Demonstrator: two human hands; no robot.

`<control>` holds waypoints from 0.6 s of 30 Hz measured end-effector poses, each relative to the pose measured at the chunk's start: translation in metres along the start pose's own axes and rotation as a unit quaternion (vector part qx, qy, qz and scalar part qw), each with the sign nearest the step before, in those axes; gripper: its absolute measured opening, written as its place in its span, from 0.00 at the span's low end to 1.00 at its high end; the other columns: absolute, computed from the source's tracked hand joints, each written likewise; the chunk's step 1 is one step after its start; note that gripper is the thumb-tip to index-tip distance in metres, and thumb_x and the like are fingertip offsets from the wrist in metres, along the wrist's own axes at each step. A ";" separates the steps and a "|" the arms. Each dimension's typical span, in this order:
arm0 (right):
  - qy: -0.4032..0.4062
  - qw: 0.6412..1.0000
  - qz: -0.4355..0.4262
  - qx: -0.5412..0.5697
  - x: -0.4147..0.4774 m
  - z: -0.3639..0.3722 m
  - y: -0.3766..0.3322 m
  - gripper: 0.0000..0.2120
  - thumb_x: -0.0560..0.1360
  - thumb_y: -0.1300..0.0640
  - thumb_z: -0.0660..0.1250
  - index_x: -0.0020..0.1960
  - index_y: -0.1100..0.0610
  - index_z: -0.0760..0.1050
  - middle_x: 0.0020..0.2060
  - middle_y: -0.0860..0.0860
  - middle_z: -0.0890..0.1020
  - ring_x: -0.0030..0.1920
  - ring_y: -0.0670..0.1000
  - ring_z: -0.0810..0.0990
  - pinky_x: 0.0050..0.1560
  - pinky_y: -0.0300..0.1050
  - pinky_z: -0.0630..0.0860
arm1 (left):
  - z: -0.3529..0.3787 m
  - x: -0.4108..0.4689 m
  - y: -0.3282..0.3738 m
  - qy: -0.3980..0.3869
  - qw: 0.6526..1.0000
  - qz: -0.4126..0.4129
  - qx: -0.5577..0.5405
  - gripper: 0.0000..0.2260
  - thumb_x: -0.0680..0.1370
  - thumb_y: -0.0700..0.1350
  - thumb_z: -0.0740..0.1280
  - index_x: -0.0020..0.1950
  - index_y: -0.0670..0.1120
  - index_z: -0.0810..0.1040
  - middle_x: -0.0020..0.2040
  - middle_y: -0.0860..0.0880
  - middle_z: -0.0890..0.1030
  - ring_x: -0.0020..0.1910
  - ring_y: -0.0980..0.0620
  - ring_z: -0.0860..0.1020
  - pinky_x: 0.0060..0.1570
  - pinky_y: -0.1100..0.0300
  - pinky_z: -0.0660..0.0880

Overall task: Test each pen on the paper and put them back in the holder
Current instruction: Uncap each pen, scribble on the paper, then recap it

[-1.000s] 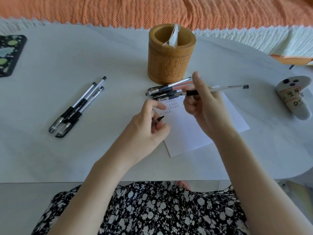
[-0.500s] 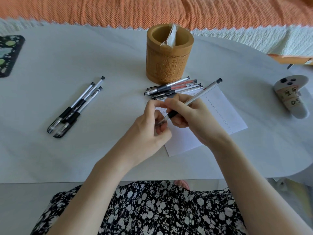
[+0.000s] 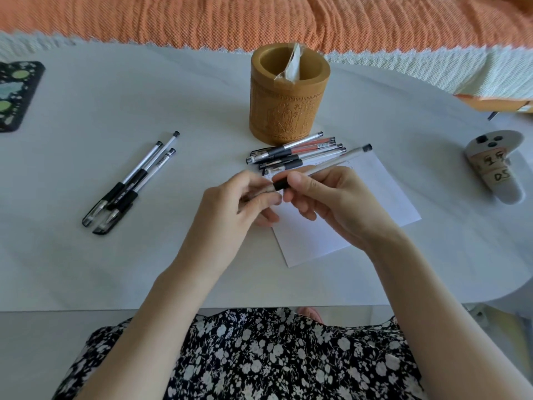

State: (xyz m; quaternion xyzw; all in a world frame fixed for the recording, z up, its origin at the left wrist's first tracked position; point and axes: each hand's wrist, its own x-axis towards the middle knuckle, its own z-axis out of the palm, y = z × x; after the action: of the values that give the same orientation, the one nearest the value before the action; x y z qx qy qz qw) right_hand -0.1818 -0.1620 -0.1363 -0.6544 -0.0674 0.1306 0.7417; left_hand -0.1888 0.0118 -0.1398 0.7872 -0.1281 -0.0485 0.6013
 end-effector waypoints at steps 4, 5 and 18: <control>0.056 0.997 0.001 -0.046 0.002 0.003 0.002 0.18 0.69 0.52 0.69 0.48 0.68 0.81 0.30 0.52 0.79 0.26 0.46 0.69 0.26 0.36 0.66 | 0.000 -0.001 0.000 0.013 0.996 0.009 0.091 0.07 0.76 0.45 0.66 0.42 0.43 0.80 0.31 0.50 0.80 0.23 0.54 0.75 0.28 0.64 0.73; 0.064 0.997 0.001 -0.051 0.002 0.003 0.003 0.20 0.69 0.52 0.69 0.47 0.70 0.80 0.29 0.52 0.79 0.26 0.46 0.69 0.26 0.36 0.65 | 0.000 -0.002 0.000 0.015 0.993 0.016 0.112 0.08 0.77 0.46 0.66 0.41 0.44 0.80 0.30 0.50 0.79 0.22 0.55 0.73 0.27 0.66 0.70; 0.064 0.997 -0.004 -0.035 -0.001 0.007 0.004 0.11 0.70 0.53 0.67 0.43 0.60 0.82 0.27 0.50 0.78 0.26 0.45 0.69 0.27 0.36 0.65 | 0.010 -0.005 -0.003 0.014 0.995 0.012 0.094 0.10 0.78 0.47 0.63 0.40 0.43 0.77 0.24 0.53 0.68 0.23 0.56 0.66 0.28 0.62 0.63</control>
State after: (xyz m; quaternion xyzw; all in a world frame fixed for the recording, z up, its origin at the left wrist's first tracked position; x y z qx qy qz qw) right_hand -0.1849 -0.1556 -0.1393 -0.6867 -0.0270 0.0827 0.7217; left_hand -0.1952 0.0042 -0.1460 0.8393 -0.1328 -0.0182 0.5268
